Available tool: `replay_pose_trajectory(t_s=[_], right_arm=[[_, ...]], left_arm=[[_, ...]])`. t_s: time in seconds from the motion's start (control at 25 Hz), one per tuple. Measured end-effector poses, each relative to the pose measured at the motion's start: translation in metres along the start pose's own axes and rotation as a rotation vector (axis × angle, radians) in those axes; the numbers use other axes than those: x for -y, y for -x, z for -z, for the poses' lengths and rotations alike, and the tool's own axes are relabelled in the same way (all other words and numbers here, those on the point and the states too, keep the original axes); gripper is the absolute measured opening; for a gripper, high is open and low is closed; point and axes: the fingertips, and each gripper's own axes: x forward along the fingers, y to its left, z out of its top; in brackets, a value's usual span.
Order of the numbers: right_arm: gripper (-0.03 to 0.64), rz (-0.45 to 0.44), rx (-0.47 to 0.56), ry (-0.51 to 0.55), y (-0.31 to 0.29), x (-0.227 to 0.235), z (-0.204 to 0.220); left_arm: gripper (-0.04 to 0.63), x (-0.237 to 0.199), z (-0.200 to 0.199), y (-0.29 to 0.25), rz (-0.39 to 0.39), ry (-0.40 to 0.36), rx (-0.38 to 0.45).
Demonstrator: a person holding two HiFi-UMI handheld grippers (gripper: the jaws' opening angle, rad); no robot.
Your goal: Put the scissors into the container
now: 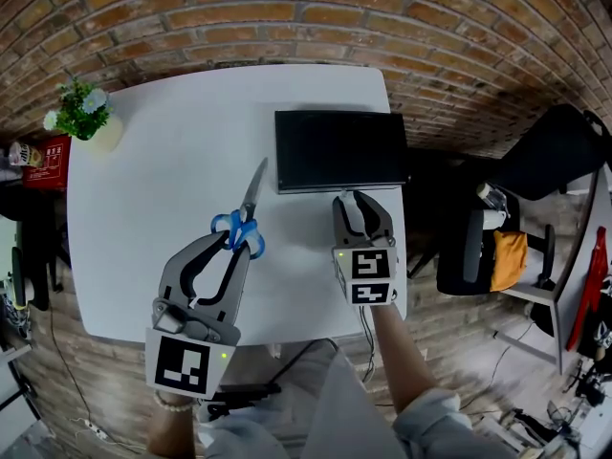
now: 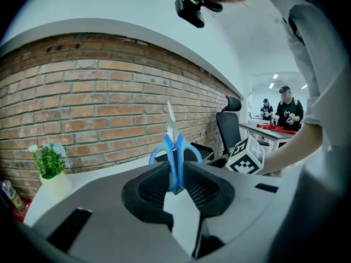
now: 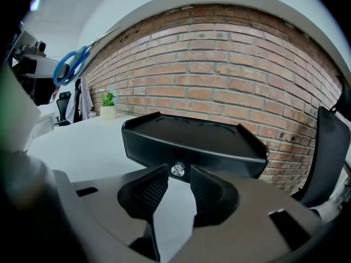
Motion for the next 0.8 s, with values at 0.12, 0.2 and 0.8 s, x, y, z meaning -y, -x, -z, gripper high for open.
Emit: replay_pose_trajectory(t_s=[0.12,0.2,0.8], right_arm=[[0.112,0.012,-0.005,-0.002,-0.0046,0.0021,0.0001],[0.110,0.015,-0.007,-0.004,-0.0071,0.0023,0.0007],[0.092,0.021,-0.009,-0.015,-0.0074,-0.0032,0.0016]], left_arm=[[0.092,-0.0004,0.0016,-0.0006,0.000,0.001,-0.003],[0.092,-0.0005,0.0026,-0.0011,-0.001,0.004,-0.004],[0.092,-0.0009,0.0069,-0.0017,0.021,0.000,-0.011]])
